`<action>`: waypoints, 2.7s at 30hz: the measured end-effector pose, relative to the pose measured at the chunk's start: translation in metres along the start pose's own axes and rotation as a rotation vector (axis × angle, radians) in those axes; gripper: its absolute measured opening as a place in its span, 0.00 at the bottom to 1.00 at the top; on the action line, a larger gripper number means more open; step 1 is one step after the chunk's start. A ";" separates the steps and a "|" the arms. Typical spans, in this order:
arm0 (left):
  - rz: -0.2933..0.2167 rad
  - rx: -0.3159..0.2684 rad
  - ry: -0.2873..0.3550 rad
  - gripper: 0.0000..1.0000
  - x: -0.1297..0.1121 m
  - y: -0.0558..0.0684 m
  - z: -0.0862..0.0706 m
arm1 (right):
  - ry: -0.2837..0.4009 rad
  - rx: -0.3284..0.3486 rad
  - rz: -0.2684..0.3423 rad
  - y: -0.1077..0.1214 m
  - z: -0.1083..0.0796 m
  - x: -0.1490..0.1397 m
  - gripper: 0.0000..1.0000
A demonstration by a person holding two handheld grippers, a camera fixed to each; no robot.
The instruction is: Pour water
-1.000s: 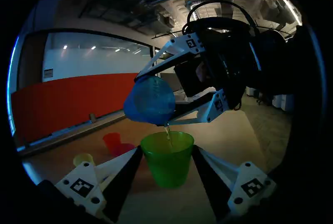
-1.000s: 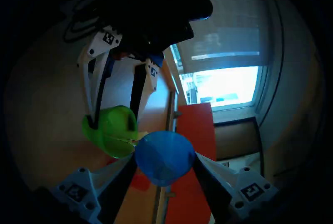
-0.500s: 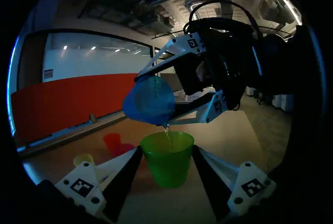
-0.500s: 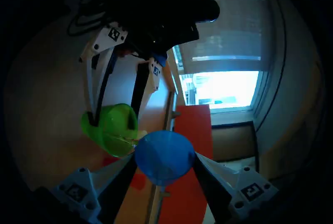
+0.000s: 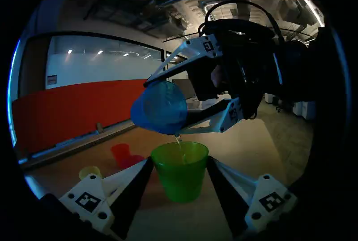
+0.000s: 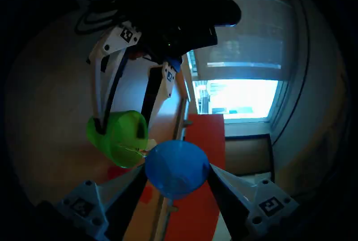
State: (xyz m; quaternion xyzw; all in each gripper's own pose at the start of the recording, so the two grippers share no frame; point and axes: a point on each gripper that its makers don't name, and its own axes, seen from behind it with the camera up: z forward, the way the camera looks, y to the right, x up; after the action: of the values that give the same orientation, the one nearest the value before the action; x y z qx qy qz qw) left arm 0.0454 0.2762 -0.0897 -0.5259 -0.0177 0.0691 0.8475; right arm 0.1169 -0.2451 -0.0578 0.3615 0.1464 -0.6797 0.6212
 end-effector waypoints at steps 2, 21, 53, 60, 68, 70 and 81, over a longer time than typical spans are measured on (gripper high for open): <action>0.000 0.000 0.000 0.87 0.000 0.000 0.000 | -0.001 -0.001 -0.003 0.000 -0.001 0.001 0.92; -0.001 0.002 0.002 0.87 0.000 -0.001 0.000 | -0.002 -0.013 -0.063 -0.008 -0.002 0.010 0.92; 0.000 0.003 0.003 0.87 0.001 -0.001 0.001 | -0.019 -0.041 -0.155 -0.006 0.004 0.007 0.92; 0.002 0.003 0.002 0.87 0.001 0.000 0.002 | -0.023 -0.046 -0.181 -0.006 0.004 0.006 0.92; 0.004 0.002 0.002 0.87 0.001 0.001 0.003 | -0.021 -0.048 -0.182 -0.006 0.004 0.006 0.92; 0.004 0.002 0.002 0.87 0.001 0.001 0.003 | -0.021 -0.048 -0.186 -0.006 0.005 0.006 0.92; 0.006 0.001 0.002 0.87 0.002 0.002 0.002 | -0.019 -0.052 -0.182 -0.006 0.006 0.006 0.92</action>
State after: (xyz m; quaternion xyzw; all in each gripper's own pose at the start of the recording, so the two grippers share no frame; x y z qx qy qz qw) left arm 0.0466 0.2793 -0.0908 -0.5255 -0.0150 0.0711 0.8477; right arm 0.1100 -0.2522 -0.0588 0.3240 0.1905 -0.7325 0.5675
